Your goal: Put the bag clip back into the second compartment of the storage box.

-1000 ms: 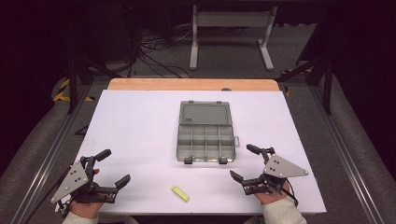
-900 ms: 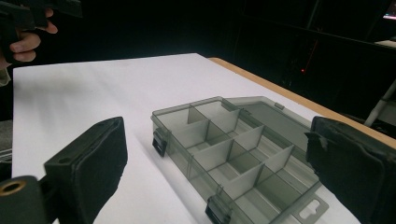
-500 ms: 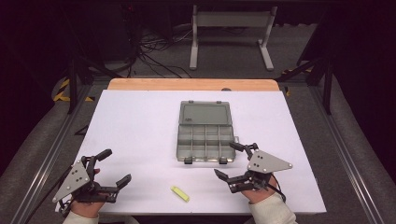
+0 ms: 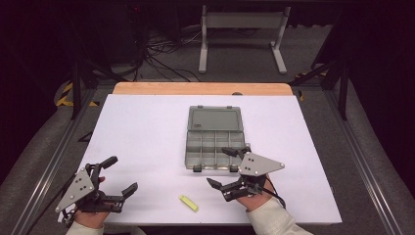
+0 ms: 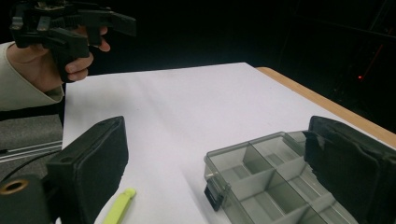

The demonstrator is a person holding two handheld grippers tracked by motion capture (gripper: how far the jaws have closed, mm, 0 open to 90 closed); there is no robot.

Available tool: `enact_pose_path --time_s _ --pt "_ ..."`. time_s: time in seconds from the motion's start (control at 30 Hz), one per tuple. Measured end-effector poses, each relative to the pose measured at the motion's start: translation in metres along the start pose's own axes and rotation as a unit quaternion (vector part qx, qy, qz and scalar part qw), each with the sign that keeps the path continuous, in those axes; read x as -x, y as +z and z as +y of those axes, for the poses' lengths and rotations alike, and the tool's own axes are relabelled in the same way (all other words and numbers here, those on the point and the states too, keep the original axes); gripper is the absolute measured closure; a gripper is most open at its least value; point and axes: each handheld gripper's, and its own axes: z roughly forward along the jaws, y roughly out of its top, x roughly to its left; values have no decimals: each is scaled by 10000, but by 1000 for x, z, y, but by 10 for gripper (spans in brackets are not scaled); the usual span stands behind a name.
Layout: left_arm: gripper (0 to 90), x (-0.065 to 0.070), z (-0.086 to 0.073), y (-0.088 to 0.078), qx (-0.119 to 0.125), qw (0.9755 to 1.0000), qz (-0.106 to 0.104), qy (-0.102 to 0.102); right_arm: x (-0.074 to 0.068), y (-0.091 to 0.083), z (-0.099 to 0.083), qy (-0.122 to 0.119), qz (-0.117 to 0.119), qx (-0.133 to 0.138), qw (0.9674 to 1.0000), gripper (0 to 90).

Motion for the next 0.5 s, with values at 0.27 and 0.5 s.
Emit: enact_pose_path --time_s 0.27,0.5 --pt "4 1 0 -2 -13 10000 18 6 -6 16 12 -5 259 -159 9995 107" --pt "4 1 0 -2 -22 10000 27 6 -9 27 18 -85 429 -379 9983 112"
